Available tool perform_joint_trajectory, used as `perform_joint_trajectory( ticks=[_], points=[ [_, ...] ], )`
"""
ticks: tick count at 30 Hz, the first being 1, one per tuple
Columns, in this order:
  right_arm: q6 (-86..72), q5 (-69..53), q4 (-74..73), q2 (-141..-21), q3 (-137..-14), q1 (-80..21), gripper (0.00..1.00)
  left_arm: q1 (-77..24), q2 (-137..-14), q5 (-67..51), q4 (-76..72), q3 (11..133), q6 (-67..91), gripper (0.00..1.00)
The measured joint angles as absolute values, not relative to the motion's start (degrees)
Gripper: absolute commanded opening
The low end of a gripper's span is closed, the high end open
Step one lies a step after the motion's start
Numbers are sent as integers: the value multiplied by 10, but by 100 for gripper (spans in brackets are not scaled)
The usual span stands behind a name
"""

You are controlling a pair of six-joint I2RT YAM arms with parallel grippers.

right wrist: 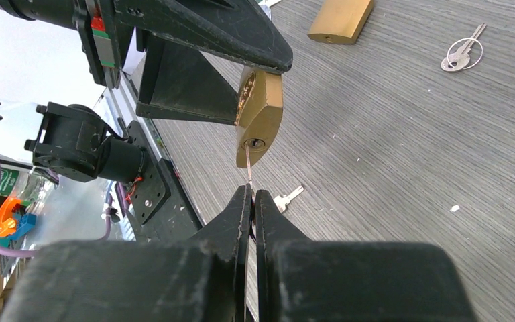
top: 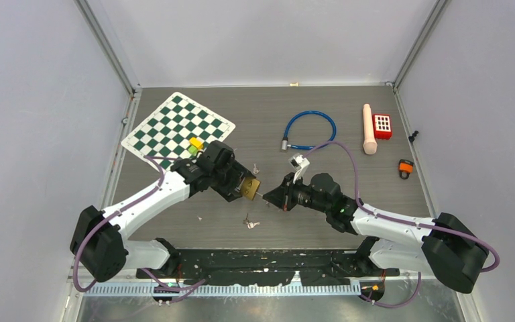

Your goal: Unlock with the key

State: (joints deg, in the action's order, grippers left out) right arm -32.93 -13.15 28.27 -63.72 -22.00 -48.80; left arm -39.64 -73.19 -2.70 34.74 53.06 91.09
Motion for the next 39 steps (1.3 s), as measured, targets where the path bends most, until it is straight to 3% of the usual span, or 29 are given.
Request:
perform_joint_trajectory(
  ticks=[39],
  points=[
    [-325, -112, 273, -618, -220, -490, 5, -396, -725, -27, 341, 529, 911, 0]
  ],
)
